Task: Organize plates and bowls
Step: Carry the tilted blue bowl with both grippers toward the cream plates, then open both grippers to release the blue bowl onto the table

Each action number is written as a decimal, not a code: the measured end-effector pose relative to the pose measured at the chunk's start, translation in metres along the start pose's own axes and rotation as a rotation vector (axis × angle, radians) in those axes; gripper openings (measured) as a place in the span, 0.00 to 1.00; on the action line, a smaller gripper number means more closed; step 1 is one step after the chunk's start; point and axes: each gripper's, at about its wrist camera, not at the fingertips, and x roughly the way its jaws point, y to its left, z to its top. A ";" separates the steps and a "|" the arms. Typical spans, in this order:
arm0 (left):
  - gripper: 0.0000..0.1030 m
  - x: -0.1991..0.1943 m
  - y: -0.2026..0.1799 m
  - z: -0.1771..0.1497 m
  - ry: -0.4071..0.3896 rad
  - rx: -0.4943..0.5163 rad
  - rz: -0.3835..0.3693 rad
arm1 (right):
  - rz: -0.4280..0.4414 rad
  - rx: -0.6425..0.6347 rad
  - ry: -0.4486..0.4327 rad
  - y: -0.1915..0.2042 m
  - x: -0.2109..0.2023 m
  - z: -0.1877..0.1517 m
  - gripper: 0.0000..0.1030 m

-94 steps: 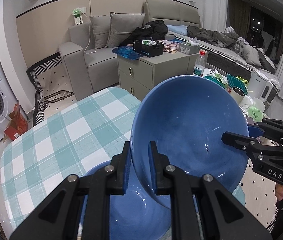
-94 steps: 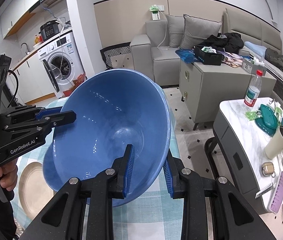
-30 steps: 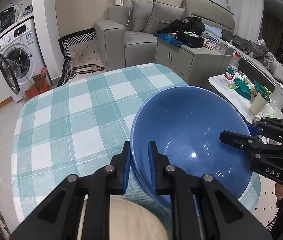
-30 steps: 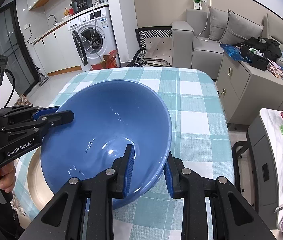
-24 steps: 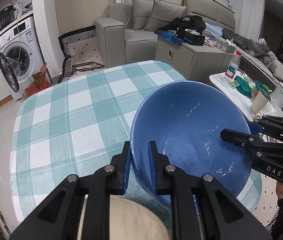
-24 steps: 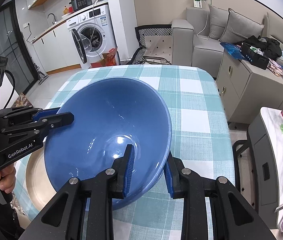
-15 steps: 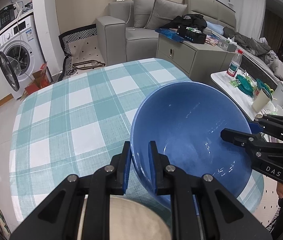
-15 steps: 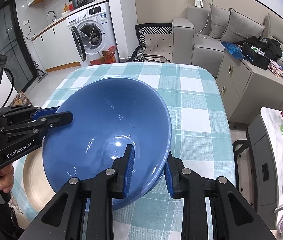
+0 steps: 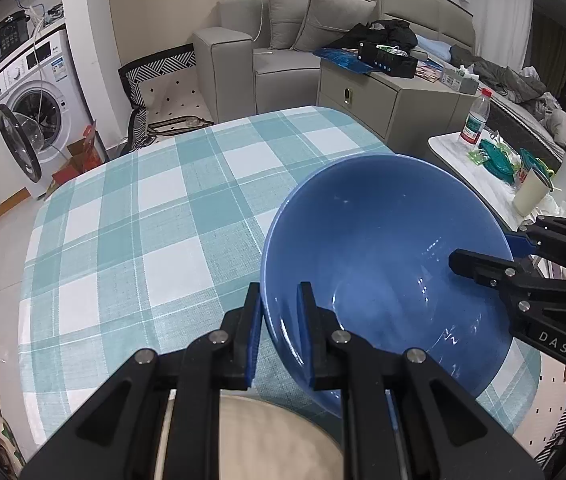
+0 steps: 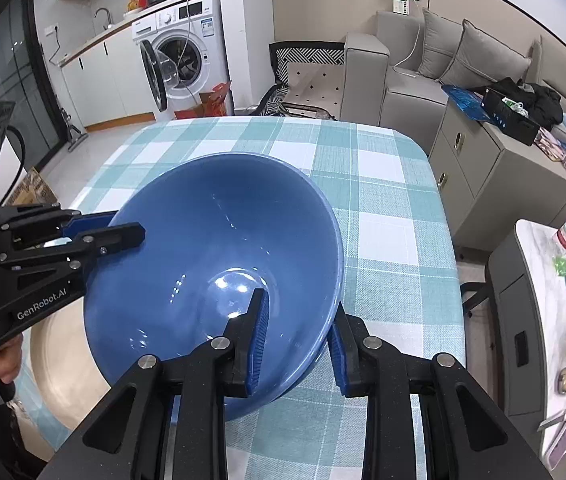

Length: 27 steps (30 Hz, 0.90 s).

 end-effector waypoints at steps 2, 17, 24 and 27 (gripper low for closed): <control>0.14 0.001 0.000 -0.001 0.003 0.000 0.000 | -0.006 -0.006 0.005 0.002 0.003 0.000 0.27; 0.14 0.010 -0.001 -0.003 0.026 0.011 -0.020 | -0.026 -0.034 0.019 0.005 0.011 0.000 0.39; 0.17 0.010 0.000 -0.004 0.026 0.012 -0.025 | -0.030 -0.037 0.005 0.003 0.008 -0.002 0.51; 0.17 0.009 0.001 -0.005 0.026 0.010 -0.021 | -0.034 -0.029 -0.010 -0.001 0.004 -0.003 0.54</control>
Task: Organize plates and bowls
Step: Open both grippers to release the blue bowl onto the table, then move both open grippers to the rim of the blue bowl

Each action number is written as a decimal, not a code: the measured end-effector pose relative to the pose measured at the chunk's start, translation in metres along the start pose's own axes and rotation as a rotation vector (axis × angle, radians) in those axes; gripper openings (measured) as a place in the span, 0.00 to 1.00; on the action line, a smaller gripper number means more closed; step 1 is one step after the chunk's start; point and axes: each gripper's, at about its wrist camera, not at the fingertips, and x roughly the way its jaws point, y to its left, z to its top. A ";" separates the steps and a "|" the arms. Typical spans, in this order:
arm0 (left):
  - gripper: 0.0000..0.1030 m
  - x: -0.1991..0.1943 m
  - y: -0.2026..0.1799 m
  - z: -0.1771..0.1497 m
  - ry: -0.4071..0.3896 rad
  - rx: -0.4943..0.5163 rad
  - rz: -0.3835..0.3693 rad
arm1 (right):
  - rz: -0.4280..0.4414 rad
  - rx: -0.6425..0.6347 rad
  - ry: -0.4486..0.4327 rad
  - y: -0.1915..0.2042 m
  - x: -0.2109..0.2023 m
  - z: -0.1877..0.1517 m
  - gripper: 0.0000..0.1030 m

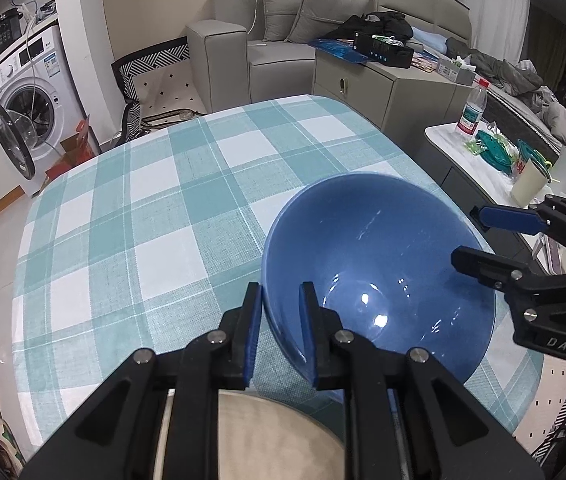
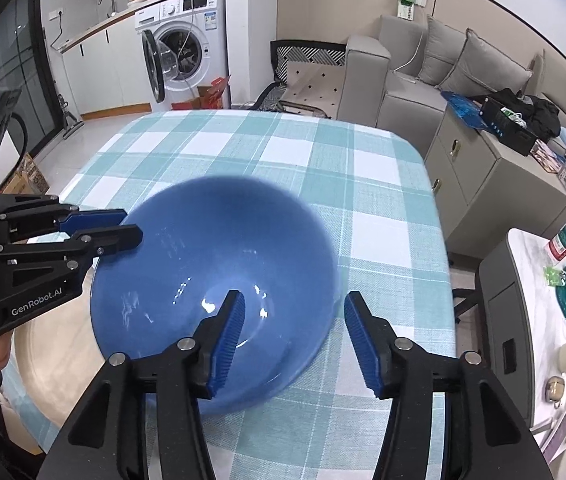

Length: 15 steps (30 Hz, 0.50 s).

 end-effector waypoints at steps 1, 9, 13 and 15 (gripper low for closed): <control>0.17 0.000 0.000 0.000 0.002 -0.002 -0.001 | -0.001 0.001 -0.003 -0.001 -0.001 -0.001 0.56; 0.41 0.001 -0.002 -0.003 0.000 -0.003 -0.021 | 0.007 0.033 -0.016 -0.012 -0.005 -0.005 0.79; 0.46 0.000 -0.003 -0.003 -0.005 0.000 -0.027 | 0.016 0.049 -0.014 -0.015 -0.004 -0.007 0.82; 0.47 0.001 -0.002 -0.003 -0.003 -0.005 -0.023 | 0.021 0.056 -0.014 -0.017 -0.002 -0.008 0.83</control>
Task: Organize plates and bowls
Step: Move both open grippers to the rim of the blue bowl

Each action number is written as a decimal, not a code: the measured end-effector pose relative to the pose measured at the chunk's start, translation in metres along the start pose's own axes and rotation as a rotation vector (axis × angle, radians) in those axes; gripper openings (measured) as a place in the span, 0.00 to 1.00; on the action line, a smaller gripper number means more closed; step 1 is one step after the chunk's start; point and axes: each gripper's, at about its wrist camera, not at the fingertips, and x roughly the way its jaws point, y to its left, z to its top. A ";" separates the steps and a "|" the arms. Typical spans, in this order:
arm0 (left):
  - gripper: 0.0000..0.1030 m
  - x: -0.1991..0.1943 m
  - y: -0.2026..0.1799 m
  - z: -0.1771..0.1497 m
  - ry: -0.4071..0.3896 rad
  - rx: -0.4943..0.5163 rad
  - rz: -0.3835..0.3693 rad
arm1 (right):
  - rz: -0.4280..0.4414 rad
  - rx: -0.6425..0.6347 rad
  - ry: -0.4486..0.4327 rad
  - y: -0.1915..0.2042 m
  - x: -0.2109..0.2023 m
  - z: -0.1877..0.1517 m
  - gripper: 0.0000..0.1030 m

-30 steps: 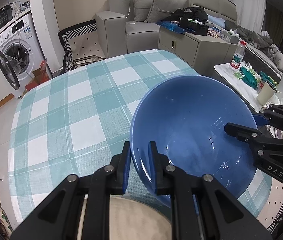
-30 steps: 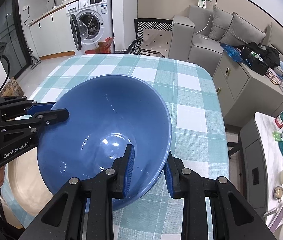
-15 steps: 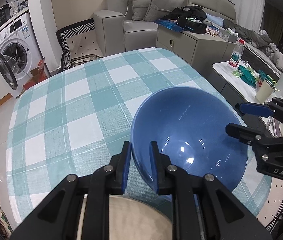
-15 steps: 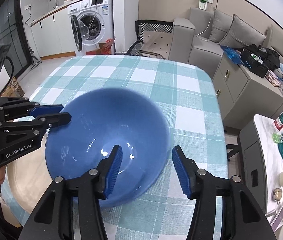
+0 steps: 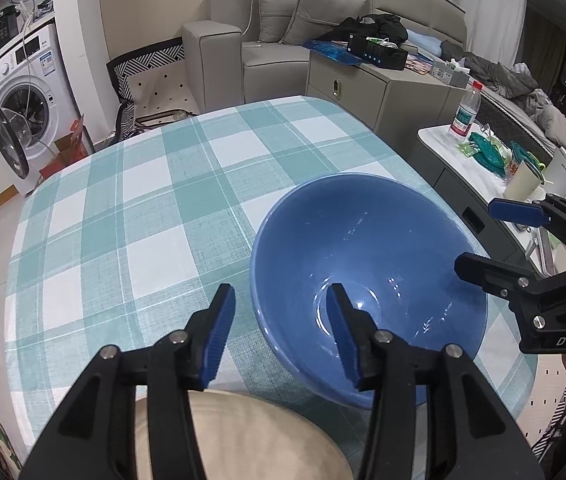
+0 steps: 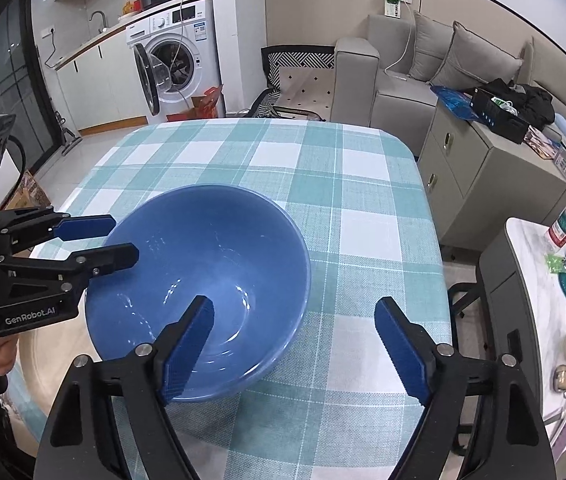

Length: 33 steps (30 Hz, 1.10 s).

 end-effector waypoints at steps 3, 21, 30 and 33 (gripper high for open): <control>0.49 0.001 0.002 -0.001 0.004 -0.007 0.009 | 0.014 0.015 -0.002 -0.003 0.001 -0.002 0.91; 0.95 0.000 0.019 -0.012 -0.046 -0.073 -0.011 | 0.114 0.121 -0.031 -0.018 0.010 -0.014 0.99; 0.98 0.009 0.017 -0.016 -0.032 -0.088 -0.030 | 0.167 0.170 -0.026 -0.024 0.022 -0.020 0.99; 0.99 0.013 0.016 -0.017 -0.024 -0.093 -0.034 | 0.198 0.193 -0.025 -0.027 0.025 -0.022 0.99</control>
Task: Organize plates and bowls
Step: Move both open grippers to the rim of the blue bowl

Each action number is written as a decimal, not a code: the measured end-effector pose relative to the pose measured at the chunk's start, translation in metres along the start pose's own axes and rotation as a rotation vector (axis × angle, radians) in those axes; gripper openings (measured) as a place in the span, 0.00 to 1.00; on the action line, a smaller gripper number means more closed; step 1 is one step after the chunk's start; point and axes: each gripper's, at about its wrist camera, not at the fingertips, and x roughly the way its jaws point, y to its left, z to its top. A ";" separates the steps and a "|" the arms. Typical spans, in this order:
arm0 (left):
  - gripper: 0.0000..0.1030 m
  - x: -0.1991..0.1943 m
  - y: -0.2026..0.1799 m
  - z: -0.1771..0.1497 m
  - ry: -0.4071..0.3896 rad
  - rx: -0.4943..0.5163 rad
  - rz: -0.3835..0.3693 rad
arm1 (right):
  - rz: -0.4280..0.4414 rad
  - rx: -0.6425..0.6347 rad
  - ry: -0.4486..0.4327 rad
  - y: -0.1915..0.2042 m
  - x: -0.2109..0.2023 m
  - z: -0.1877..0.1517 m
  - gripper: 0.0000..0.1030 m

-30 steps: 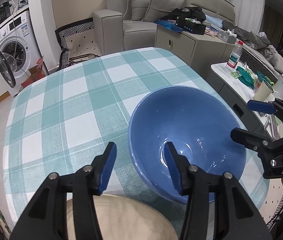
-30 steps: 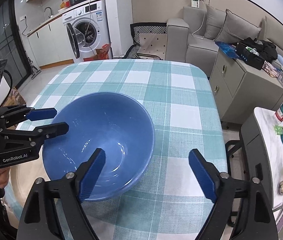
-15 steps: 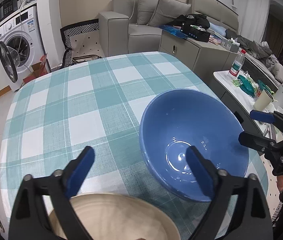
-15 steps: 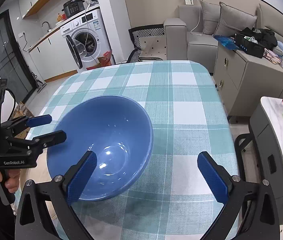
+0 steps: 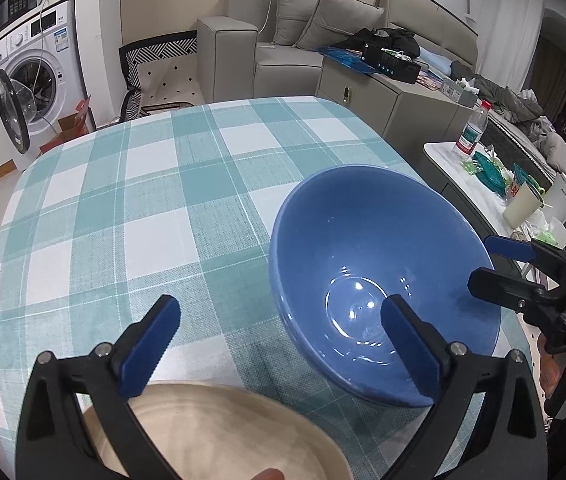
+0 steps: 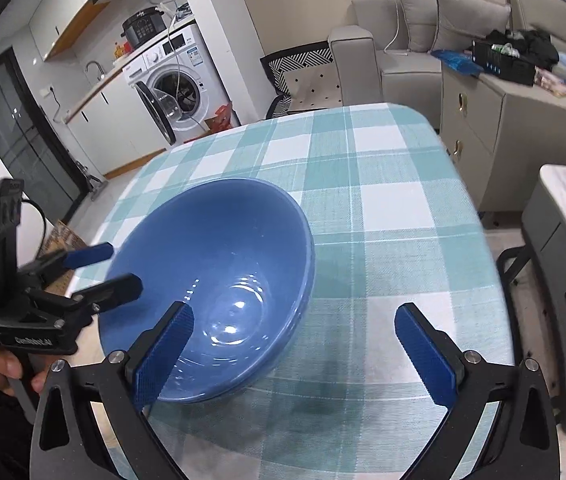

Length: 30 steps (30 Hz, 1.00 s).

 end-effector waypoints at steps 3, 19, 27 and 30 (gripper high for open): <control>1.00 0.003 -0.001 -0.001 0.003 -0.004 -0.005 | -0.006 0.001 0.004 0.000 0.004 -0.001 0.99; 1.00 0.018 -0.001 -0.001 0.030 -0.028 -0.020 | 0.015 0.031 0.037 -0.005 0.022 -0.004 0.99; 0.98 0.019 -0.004 -0.002 0.034 -0.032 -0.043 | 0.027 0.048 0.046 -0.005 0.021 -0.005 0.99; 0.88 0.018 -0.006 -0.002 0.034 -0.031 -0.053 | 0.041 0.043 0.041 -0.002 0.020 -0.005 0.98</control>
